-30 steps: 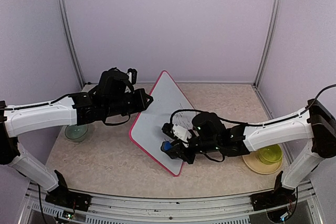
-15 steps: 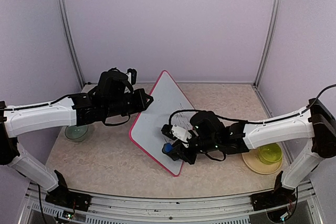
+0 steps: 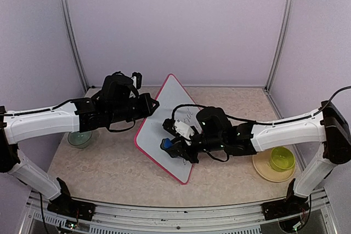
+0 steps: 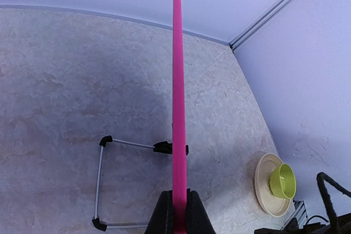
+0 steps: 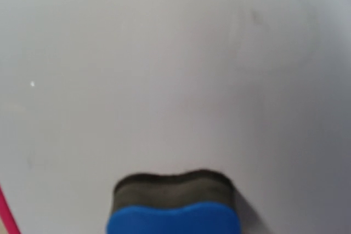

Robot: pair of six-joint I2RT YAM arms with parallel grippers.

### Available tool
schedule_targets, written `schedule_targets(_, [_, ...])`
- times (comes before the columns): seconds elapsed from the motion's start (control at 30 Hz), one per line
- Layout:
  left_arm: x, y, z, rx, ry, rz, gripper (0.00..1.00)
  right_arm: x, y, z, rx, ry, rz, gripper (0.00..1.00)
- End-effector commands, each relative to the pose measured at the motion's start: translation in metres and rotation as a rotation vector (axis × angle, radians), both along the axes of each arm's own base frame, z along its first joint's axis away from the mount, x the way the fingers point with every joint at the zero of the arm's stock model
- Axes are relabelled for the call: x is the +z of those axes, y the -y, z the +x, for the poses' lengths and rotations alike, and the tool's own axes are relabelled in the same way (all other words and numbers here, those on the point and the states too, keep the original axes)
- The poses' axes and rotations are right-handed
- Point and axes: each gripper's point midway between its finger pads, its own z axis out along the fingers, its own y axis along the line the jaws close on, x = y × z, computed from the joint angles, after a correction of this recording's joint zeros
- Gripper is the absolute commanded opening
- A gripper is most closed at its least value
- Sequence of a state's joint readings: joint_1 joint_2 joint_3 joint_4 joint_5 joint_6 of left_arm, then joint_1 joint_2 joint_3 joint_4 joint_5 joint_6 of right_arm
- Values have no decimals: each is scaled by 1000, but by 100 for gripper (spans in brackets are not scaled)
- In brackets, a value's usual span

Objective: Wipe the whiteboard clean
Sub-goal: Erase the whiteboard at the center of the board.

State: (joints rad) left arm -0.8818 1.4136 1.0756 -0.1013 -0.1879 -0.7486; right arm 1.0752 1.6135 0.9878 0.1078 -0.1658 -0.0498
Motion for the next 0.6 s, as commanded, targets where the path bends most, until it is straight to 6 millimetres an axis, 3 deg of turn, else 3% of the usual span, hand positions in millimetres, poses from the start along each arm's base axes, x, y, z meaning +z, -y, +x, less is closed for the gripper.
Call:
schedule_targets(0.0, [-37,9,-19,-72,-95,60,0,-70,35,-5,-34,-102,-155,0])
schedule_targets(0.2, [-35,10,-18,-74,-93,57,0,-95,65,-10,-74,-152,-201,0])
schedule_targets(0.33, [-36,10,-18,-77,-96,56,0,-94,66,-11,-74,-158,-200,0])
schedule_targets(0.4, [-36,10,-19,-77,-97,56,0,-90,62,-8,-70,-151,-195,0])
schedule_targets(0.57, [-37,9,-19,-73,-97,59,0,-54,37,6,-48,-96,-138,0])
